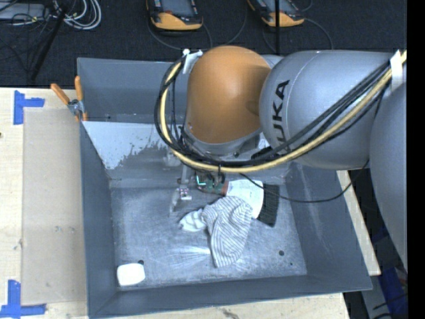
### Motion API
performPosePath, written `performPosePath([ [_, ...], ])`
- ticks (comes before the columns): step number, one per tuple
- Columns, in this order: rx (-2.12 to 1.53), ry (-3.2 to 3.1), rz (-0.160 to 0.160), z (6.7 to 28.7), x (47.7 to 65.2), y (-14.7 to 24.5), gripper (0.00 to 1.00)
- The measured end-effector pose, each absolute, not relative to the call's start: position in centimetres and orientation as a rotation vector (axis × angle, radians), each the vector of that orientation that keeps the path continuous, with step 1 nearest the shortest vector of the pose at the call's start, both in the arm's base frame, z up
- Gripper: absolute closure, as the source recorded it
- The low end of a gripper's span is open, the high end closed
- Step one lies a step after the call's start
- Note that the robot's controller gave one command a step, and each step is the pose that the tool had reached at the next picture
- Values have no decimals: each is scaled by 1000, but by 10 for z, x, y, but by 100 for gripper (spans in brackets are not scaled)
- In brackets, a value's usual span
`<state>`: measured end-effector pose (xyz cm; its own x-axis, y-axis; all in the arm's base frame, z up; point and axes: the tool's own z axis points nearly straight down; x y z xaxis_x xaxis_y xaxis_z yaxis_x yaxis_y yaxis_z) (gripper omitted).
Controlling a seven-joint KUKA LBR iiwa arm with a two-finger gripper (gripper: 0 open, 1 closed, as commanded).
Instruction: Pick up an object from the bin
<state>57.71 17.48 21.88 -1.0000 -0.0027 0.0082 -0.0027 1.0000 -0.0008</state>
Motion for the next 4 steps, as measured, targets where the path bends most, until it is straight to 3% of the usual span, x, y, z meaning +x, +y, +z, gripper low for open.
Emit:
performPosePath([
  [1, -2, -3141, 0, 223, 579, 174, 0],
  [2, 171, -3140, -1, 185, 585, 153, 0],
  [3, 580, -3086, 0, 164, 591, 120, 0],
  [4, 527, -3096, -1, 144, 588, 90, 0],
])
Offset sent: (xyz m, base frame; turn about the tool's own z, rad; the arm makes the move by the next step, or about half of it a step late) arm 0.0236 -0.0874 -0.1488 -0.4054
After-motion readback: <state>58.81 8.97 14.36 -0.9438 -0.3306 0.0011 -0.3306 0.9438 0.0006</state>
